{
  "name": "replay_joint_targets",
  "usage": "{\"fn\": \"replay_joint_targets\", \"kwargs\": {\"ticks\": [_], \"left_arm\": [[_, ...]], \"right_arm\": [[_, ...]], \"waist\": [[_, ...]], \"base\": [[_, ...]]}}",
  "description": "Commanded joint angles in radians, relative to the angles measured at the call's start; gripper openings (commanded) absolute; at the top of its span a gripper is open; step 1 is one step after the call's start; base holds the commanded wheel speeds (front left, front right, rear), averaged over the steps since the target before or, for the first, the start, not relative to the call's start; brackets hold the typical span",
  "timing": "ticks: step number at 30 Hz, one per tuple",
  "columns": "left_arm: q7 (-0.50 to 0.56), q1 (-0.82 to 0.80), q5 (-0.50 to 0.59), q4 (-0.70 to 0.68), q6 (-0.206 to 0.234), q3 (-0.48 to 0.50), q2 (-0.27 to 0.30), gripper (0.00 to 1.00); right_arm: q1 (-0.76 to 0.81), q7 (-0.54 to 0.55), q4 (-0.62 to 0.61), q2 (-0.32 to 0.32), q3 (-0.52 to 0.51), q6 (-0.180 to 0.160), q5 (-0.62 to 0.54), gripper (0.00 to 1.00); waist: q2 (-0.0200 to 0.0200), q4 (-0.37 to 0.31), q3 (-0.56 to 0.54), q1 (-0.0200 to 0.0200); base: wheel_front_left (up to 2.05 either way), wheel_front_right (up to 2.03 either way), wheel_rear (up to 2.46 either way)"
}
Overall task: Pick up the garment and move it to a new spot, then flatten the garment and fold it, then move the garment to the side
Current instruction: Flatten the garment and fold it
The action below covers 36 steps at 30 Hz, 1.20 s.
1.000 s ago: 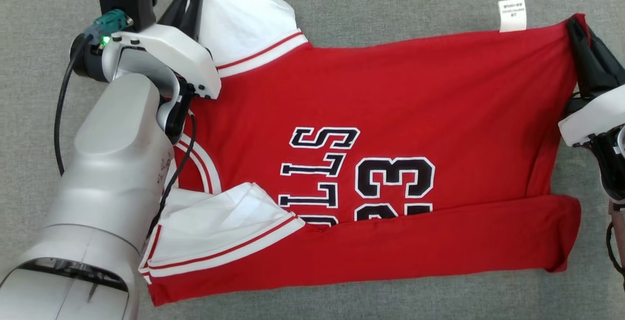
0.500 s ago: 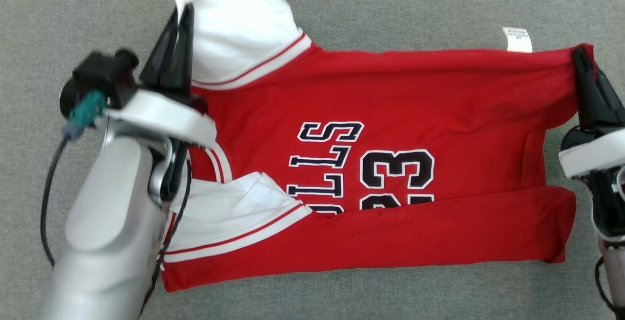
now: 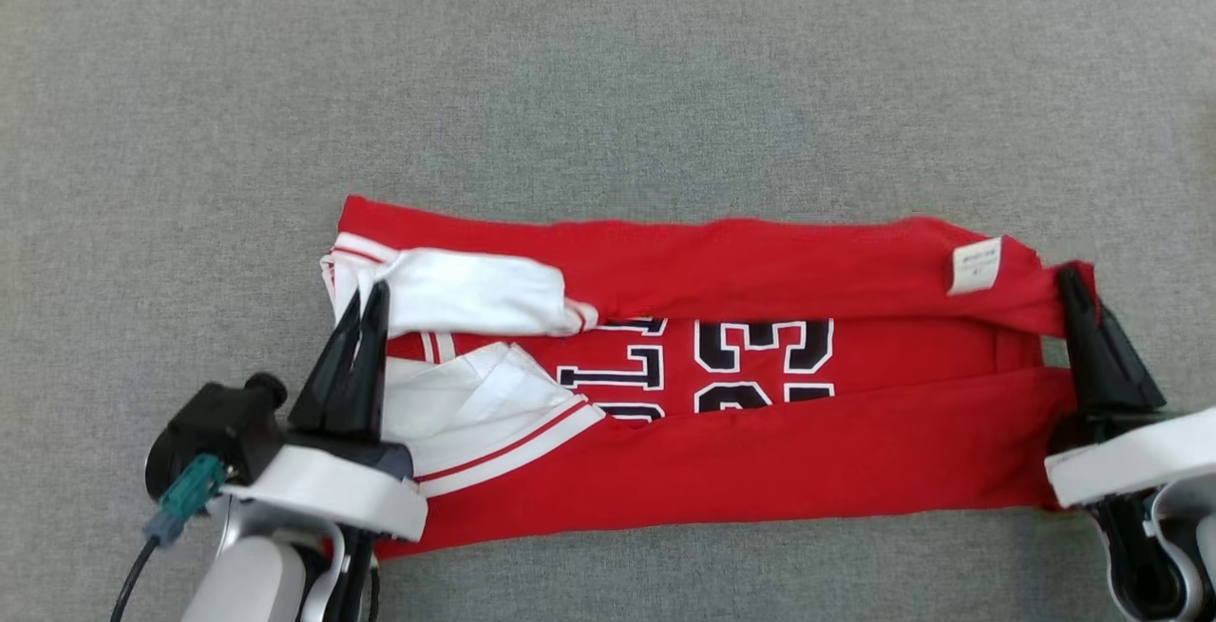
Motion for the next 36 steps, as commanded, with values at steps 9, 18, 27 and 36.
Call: {"fn": "replay_joint_targets", "kwargs": {"ticks": [9,18,27,36], "left_arm": [[0.089,0.132,-0.043,-0.062,0.040,0.006,0.020,0.00],[0.026,0.181,-0.024,-0.062,0.102,0.037,0.010,1.00],[-0.066,0.160,0.051,-0.132,0.125,0.054,0.014,1.00],[-0.069,0.199,0.084,-0.127,0.153,0.056,0.026,1.00]], "right_arm": [[0.083,-0.034,0.022,-0.006,0.026,0.000,-0.004,0.62],[0.164,-0.113,-0.086,0.018,-0.021,0.000,-0.177,1.00],[0.195,-0.074,-0.267,0.092,-0.098,0.000,-0.408,1.00],[0.240,-0.019,-0.285,0.122,-0.084,0.000,-0.476,1.00]], "waist": [[0.0000,-0.002,-0.037,0.0000],[0.0000,-0.013,-0.094,0.0000],[0.0000,-0.028,-0.158,0.0000],[0.0000,-0.040,-0.223,0.0000]], "base": [[0.00,0.00,0.00],[0.00,0.00,0.00],[0.00,0.00,0.00],[0.00,0.00,0.00]]}}
